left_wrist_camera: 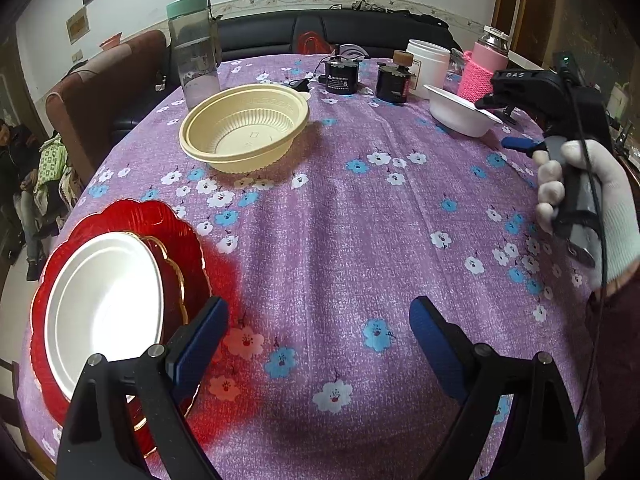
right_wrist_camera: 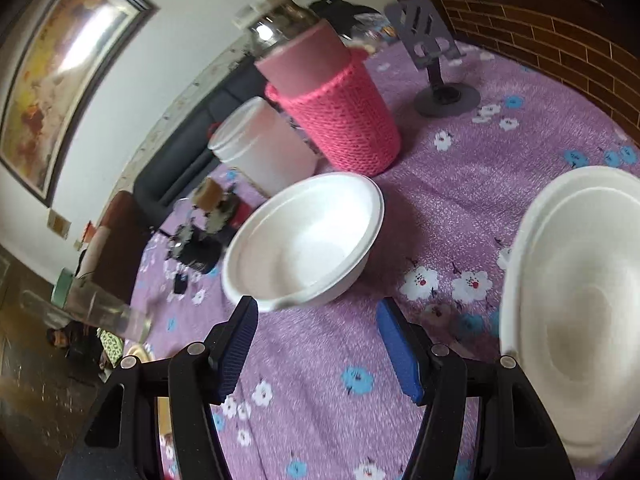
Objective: Organize plates and bowls
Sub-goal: 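Close the right tool on the large white paper bowl rim and lift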
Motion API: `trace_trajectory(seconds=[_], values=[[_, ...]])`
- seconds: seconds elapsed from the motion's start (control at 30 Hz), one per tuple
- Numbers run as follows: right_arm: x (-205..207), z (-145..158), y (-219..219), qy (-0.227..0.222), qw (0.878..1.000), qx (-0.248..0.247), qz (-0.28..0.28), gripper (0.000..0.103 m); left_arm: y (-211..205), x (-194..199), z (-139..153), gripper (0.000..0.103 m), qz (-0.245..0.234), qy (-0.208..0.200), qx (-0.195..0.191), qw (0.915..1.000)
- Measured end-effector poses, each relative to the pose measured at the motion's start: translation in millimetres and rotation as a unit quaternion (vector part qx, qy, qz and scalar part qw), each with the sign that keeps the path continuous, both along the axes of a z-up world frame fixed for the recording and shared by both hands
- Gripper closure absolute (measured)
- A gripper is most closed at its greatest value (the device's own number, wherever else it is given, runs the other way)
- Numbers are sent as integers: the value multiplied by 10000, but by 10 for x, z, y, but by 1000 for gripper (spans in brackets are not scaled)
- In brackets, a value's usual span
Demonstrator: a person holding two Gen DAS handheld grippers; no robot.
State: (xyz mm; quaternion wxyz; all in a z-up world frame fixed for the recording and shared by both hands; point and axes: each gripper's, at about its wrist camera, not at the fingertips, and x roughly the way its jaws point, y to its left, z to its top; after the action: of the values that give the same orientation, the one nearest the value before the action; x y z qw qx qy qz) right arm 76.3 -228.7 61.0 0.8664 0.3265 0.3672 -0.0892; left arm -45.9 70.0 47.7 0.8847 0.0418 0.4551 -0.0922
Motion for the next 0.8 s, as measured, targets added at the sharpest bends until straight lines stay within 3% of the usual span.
trace_trajectory(seconds=[0.27, 0.3, 0.37, 0.47, 0.57, 0.8], values=[[242, -105, 0, 87, 9999, 119, -58, 37, -5, 38, -44, 12, -23, 77, -22, 10000], [251, -111, 2, 85, 9998, 165, -34, 42, 0, 38, -45, 12, -22, 79, -29, 10000], [256, -123, 10, 112, 9996, 252, 12, 68, 16, 39, -46, 12, -4, 85, -50, 10000], [229, -102, 52, 72, 9994, 281, 192, 85, 41, 36, -40, 12, 14, 113, -129, 9999], [116, -62, 119, 29, 9987, 282, 417, 92, 65, 27, -23, 12, 34, 108, -186, 9998], [-413, -73, 329, 99, 9878, 752, 1359, 92, 87, -21, 17, 12, 28, 146, -331, 9993]])
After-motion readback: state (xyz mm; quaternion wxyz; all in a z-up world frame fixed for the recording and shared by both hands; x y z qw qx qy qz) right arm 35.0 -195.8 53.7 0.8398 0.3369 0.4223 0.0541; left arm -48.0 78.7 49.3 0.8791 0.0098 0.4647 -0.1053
